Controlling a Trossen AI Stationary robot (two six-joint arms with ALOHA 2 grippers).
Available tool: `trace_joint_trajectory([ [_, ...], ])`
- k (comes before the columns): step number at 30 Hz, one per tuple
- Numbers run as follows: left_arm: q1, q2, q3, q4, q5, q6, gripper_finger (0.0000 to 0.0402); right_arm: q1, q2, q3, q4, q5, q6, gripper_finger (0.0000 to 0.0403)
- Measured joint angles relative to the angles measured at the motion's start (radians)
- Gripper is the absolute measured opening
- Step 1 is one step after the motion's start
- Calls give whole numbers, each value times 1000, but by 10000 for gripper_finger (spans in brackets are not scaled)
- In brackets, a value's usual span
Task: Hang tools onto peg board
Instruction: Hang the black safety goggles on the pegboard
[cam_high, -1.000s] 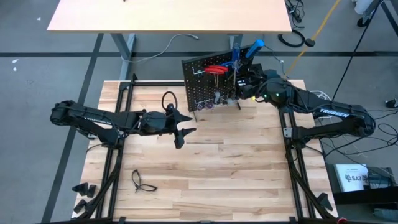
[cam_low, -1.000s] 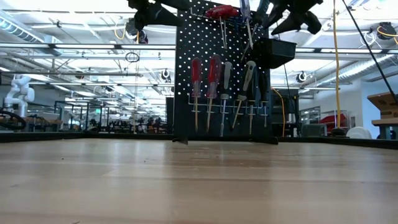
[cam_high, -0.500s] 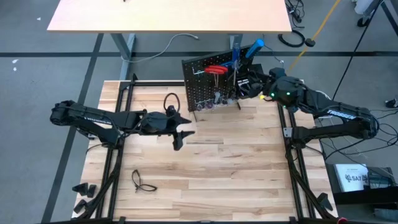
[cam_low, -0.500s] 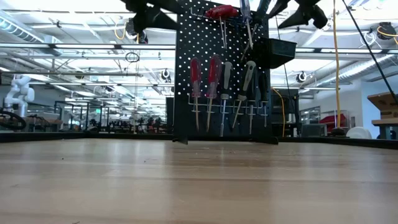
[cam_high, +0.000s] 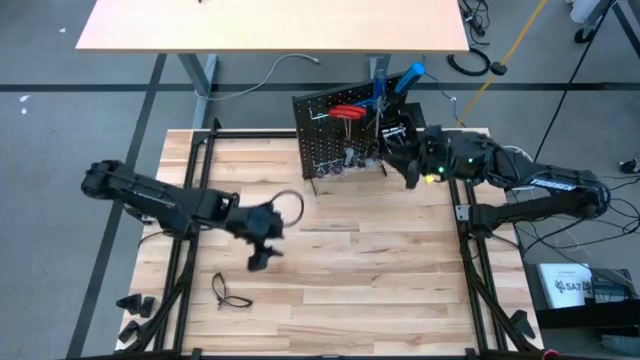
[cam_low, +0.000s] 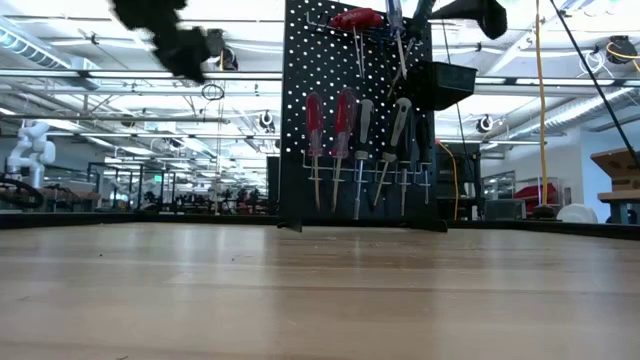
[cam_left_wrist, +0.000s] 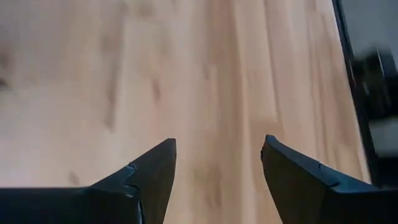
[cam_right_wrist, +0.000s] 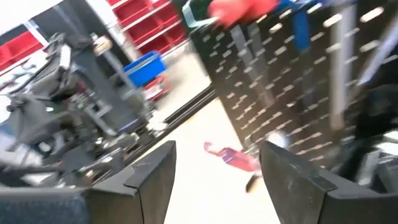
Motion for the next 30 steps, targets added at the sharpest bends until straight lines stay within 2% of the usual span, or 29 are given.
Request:
trace_joint_trajectory([
  [4, -105, 0, 0, -140, 32, -60, 235, 85, 33, 0, 15, 3, 15, 219],
  [7, -174, 0, 0, -235, 25, -172, 235, 141, 72, 0, 48, 5, 23, 219],
  [9, -211, 0, 0, -311, -26, -330, 235, 173, 106, 0, 58, 5, 44, 219],
  [12, -244, 0, 0, -472, -75, -687, 235, 216, 165, 0, 54, 5, 70, 219],
  [14, -258, 0, -1, -560, -47, -895, 235, 241, 205, 0, 54, 5, 89, 219],
  [16, -276, 0, -6, -622, 24, -1070, 235, 259, 243, 0, 56, 5, 112, 219],
  [21, -355, 0, -6, -623, 150, -1352, 235, 287, 318, 0, 58, 5, 143, 219],
  [25, -411, 0, -17, -610, 159, -1471, 235, 293, 360, 0, 72, 3, 143, 219],
  [30, -458, 1, -99, -573, 158, -1607, 235, 293, 395, 0, 118, -1, 138, 219],
])
